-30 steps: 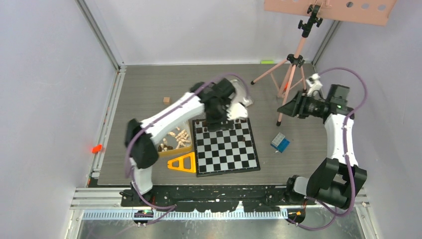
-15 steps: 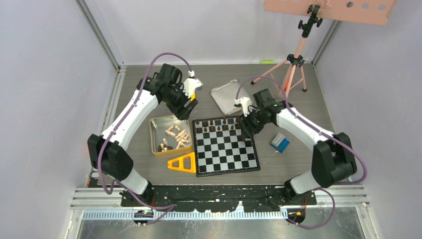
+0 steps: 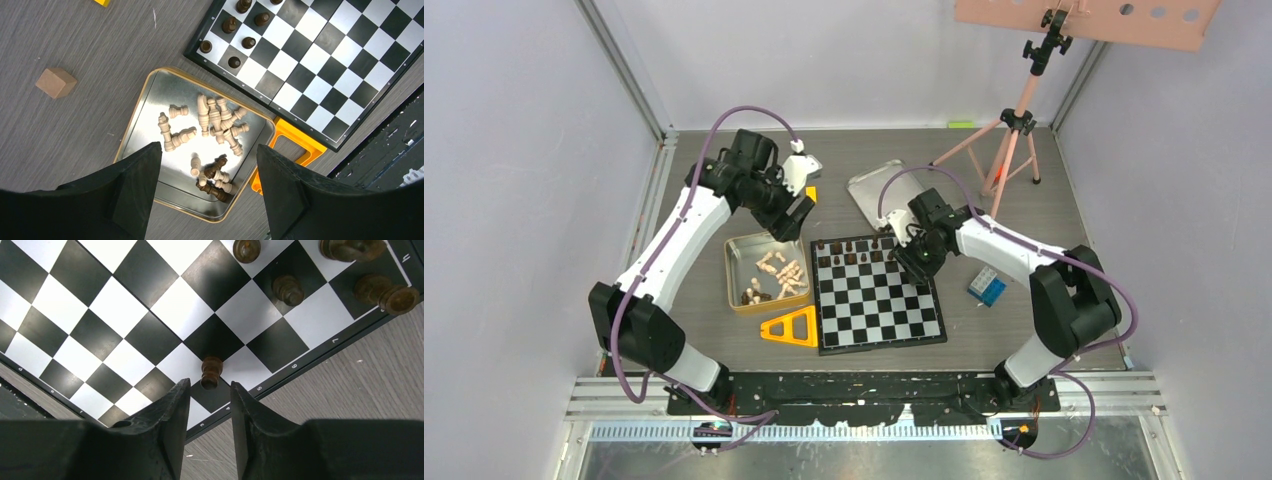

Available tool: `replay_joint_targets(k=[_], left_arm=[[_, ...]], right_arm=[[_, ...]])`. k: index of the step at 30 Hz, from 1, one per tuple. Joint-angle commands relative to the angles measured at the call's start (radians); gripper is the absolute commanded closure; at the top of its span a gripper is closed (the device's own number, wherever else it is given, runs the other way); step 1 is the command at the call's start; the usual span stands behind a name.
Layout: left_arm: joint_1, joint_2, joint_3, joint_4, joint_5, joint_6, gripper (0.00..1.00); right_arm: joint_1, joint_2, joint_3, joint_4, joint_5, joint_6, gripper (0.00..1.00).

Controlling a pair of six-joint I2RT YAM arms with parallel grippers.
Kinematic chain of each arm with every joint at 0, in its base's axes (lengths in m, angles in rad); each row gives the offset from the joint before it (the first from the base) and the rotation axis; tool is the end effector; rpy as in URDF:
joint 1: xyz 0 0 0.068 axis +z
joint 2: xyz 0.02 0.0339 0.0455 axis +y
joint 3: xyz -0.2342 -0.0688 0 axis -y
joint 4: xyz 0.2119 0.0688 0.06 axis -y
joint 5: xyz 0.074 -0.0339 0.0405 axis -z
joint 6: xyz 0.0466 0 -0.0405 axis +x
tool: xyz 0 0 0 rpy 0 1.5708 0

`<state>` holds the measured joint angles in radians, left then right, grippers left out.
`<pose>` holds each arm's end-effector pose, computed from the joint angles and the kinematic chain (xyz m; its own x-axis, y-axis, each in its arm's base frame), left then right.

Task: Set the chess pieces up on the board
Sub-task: Pick up the chess piece from the chessboard, then place the chess piece on the chessboard.

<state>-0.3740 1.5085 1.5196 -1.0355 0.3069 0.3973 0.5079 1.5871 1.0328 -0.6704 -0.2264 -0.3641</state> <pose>0.2538 -0.1147 0.3084 -0.5421 0.6090 -0.5790 0.7636 0.6446 -0.0370 0.2361 0.1434 0.1748 -0.5756 -0.7175 -0.3922 -0.7977 0.5981 0.0765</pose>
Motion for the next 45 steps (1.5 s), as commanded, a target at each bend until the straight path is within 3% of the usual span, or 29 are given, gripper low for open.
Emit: replay_joint_targets(k=[1,12,26,45], left_arm=[[0.011,-0.027,0.004,0.033,0.028,-0.008,0.28],[0.044,-0.028,-0.02,0.022,0.034,-0.003,0.28],[0.067,-0.062,-0.033,0.024,0.036,-0.003,0.27],[0.069,-0.065,-0.042,0.026,0.044,-0.008,0.27]], right_arm=[[0.011,0.019,0.05,0.026,0.013,-0.008,0.61],[0.01,0.013,0.109,0.003,0.037,0.002,0.99],[-0.032,0.09,0.253,-0.053,0.115,-0.008,0.99],[-0.053,0.188,0.289,-0.048,0.127,-0.018,0.99]])
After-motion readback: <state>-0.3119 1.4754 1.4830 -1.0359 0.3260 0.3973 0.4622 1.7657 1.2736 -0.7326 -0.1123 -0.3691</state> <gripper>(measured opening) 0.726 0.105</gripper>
